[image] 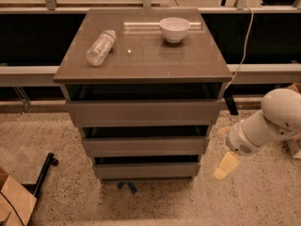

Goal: Open bottom drawer

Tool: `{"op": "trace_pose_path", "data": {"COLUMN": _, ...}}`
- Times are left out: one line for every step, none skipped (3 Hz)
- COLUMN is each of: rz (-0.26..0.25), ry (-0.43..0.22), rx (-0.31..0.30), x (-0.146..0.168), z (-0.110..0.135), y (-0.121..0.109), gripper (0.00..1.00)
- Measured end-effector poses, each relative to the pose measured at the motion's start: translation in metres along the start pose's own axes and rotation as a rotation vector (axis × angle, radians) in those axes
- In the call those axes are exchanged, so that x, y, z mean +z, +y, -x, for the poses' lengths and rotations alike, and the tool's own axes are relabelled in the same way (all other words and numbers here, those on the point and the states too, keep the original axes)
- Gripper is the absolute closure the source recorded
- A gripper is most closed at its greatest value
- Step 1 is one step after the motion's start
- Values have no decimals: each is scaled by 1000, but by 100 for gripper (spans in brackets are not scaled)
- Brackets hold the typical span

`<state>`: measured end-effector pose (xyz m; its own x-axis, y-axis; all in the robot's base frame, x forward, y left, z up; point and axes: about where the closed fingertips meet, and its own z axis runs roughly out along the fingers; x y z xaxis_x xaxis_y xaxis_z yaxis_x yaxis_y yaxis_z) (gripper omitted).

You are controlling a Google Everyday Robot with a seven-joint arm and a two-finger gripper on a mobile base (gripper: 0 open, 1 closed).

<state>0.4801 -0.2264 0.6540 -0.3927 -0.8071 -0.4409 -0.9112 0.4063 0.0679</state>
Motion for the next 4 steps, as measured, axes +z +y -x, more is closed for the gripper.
{"op": "trace_pose_path", "data": {"rz": 93, "ry": 11, "rx": -97, "x": 29, "z": -2, "y": -2, "gripper": 0}}
{"op": "trace_pose_path", "data": {"rz": 159, "ry": 4, "rx": -145, "x": 52, "z": -6, "y": -8, "gripper": 0}}
{"op": "trace_pose_path", "data": {"rz": 198, "ry": -19, "rx": -167, "x": 74, "z": -13, "y": -14, "gripper": 0}}
{"op": "trace_pose_path", "data": {"rz": 205, "ry": -22, "rx": -169, "x": 78, "z": -15, "y": -15, "gripper": 0}}
